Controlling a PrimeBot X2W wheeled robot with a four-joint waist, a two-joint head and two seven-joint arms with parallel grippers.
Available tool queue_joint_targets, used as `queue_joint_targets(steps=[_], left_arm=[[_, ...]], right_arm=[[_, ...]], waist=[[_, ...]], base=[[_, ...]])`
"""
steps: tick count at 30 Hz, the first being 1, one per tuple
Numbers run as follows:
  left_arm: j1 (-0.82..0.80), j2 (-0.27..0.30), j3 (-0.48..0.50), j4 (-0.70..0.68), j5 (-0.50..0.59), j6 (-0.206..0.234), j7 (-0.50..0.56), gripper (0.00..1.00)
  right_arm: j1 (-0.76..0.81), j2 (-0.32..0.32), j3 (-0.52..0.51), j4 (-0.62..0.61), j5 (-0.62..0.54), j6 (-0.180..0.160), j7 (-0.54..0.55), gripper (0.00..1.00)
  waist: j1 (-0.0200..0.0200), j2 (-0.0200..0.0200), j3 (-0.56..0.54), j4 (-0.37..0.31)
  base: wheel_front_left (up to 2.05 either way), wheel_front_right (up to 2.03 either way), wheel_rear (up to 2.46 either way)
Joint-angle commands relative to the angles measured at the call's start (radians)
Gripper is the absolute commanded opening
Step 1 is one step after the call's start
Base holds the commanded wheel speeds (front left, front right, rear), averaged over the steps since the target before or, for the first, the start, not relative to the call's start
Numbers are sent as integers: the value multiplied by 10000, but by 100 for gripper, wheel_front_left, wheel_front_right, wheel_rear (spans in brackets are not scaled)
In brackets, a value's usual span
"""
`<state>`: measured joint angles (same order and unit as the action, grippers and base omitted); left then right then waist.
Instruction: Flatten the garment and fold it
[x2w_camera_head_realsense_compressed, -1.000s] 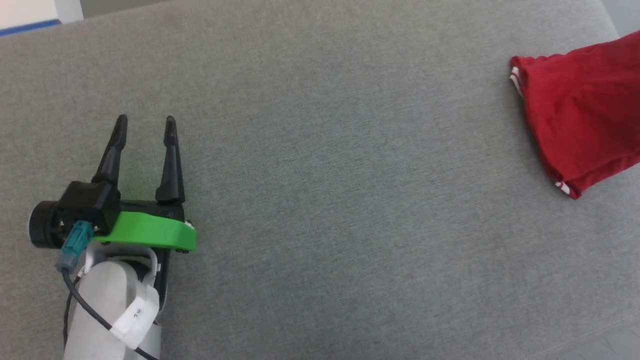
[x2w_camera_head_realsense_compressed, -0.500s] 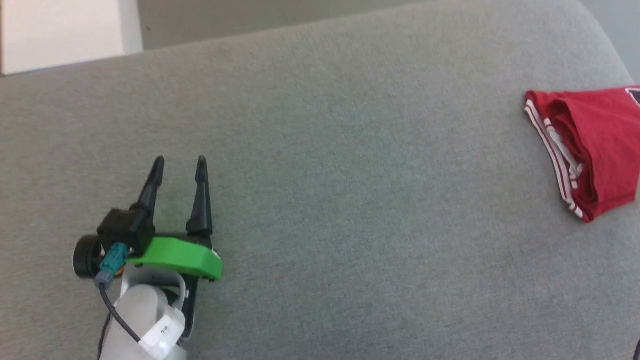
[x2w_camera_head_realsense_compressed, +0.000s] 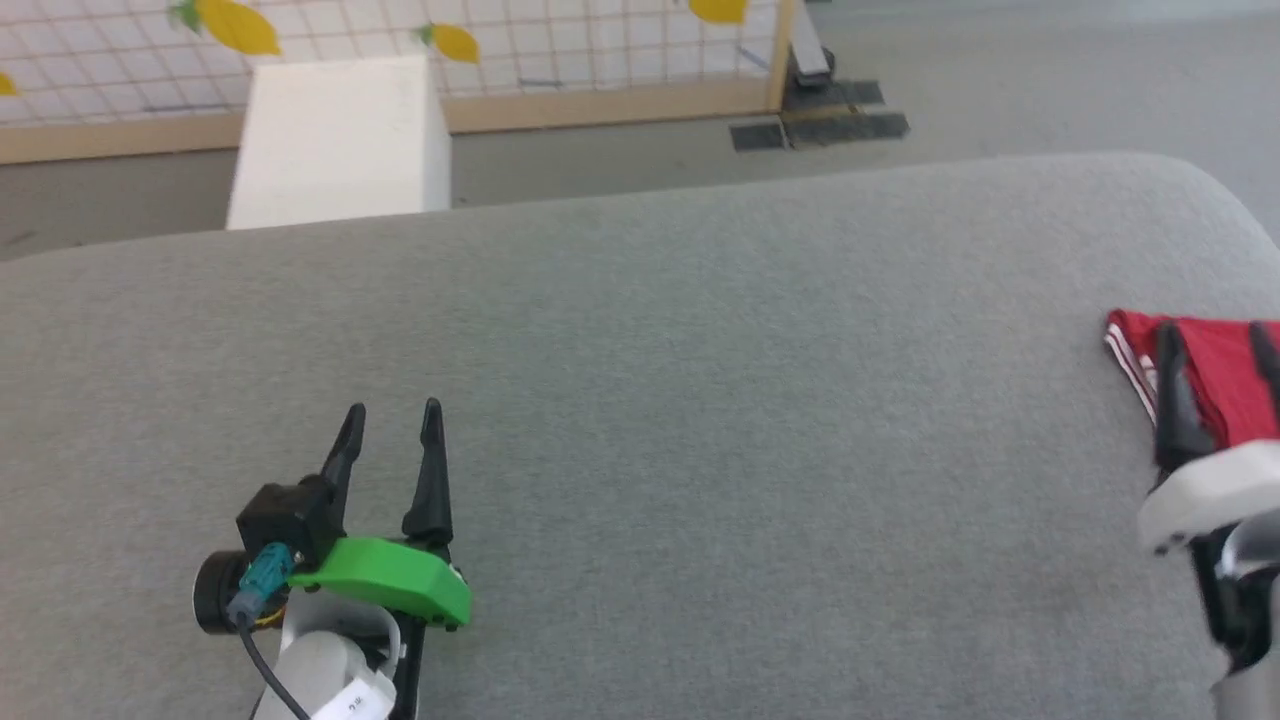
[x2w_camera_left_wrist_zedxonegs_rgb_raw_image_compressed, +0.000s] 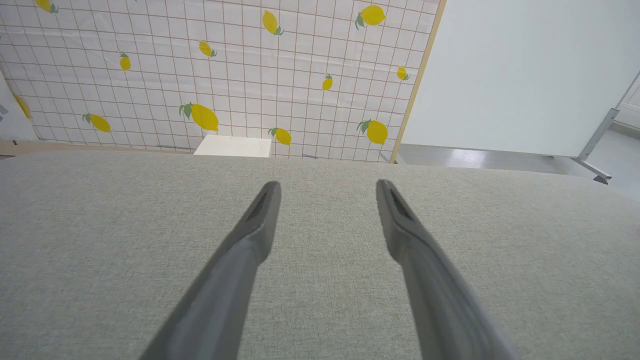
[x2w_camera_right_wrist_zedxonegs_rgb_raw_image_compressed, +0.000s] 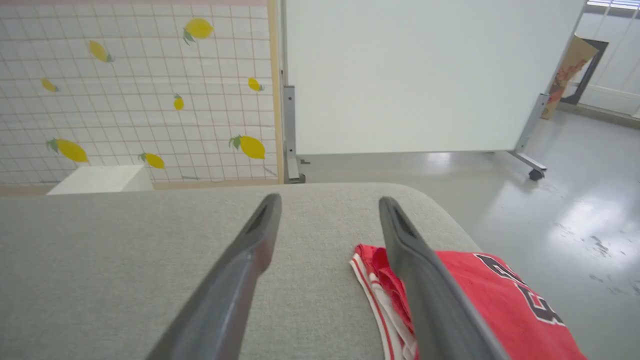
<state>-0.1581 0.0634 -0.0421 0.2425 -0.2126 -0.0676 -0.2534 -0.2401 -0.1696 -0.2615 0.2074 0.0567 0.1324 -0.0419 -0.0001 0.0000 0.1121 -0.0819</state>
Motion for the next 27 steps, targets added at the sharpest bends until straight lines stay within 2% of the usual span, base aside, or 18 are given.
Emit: queue_joint_targets(steps=[1,10,19,27], left_arm=[[103,-29,14,50,-63,69,-78,100],[343,-70,-136,260,-119,46,-82,100],[545,-104,-276,346,-215,93,-83,100],[716,-119,-351,365,-291,180,-83,100]], right_arm=[[415,184,162,-341,201,-17,-100,100],[2043,936,1250,-1912,427,-17,-535,100],[2702,1162,1723,-1927,251,-17,-909,100],[3000,1190,1798,-1802,615,-17,-974,100]], waist=[[1,0,-668,713],[1,0,-1031,1234],[1,0,-1189,1548],[1,0,-1258,1563]], base=[[0,0,0],[0,0,0],[0,0,0],[0,0,0]])
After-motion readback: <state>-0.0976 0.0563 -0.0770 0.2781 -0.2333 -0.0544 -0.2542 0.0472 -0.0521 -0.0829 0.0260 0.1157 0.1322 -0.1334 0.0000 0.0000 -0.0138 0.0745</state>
